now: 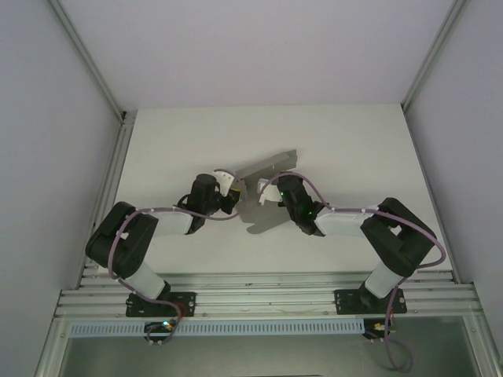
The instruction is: Assemble paper box
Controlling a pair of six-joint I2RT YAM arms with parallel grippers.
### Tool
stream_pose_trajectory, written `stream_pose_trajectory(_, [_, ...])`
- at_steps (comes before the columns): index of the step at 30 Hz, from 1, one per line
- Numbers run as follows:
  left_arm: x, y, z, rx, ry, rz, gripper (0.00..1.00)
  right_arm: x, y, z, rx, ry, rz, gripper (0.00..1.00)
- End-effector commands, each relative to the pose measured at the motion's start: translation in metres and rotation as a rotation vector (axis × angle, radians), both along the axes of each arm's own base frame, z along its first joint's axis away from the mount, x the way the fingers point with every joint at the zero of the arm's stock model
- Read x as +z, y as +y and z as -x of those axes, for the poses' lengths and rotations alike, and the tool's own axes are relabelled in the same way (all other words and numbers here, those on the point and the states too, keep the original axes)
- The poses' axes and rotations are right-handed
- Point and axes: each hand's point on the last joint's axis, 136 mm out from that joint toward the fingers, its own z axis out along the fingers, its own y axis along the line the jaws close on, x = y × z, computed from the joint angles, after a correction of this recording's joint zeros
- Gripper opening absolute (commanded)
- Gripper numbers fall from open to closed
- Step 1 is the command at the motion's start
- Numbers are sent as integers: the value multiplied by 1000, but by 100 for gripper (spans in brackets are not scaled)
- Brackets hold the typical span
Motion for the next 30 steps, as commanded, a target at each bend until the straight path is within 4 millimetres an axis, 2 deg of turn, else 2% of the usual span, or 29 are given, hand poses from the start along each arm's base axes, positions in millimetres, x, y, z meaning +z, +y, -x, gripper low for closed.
stream_pose_trajectory(1, [-8,4,4,-12,0,-41,5,19,-1,-13,8,-71,-13,25])
stream_pose_trajectory(2, [-9,2,5,-20,3,-38,5,24,-2,-14,13,-79,-38,27])
stream_pose_trajectory(4, [-7,-1,6,-37,5,-30,5,27,1,-8,68,-27,-100,47])
stream_pose_trajectory(5, [-7,-2,5,-38,6,-30,5,29,3,-6,93,5,-142,52])
stream_pose_trajectory(8, [-9,-3,6,-50,17,-34,5,34,5,-11,120,78,-227,56])
stream_pose_trajectory(16, [-12,-7,8,-77,26,-29,5,6,19,-39,204,179,-125,59])
stream_pose_trajectory(19, [-12,-9,8,-83,26,-27,5,3,21,-57,205,162,-118,57])
stream_pose_trajectory(22, [-13,-9,8,-87,26,-31,5,1,19,-78,180,139,-127,51])
stream_pose_trajectory(23, [-14,-8,8,-84,27,-32,5,1,18,-85,172,122,-133,45])
stream_pose_trajectory(24, [-13,-9,8,-84,26,-33,5,1,18,-88,166,109,-127,35])
stream_pose_trajectory(26, [-15,-7,6,-72,28,-38,5,-1,20,-88,176,91,-107,16])
stream_pose_trajectory(27, [-15,-6,6,-68,29,-39,5,-3,20,-85,181,89,-96,10])
stream_pose_trajectory(30, [-14,-5,2,-49,23,-38,8,-7,23,-71,192,99,-58,6])
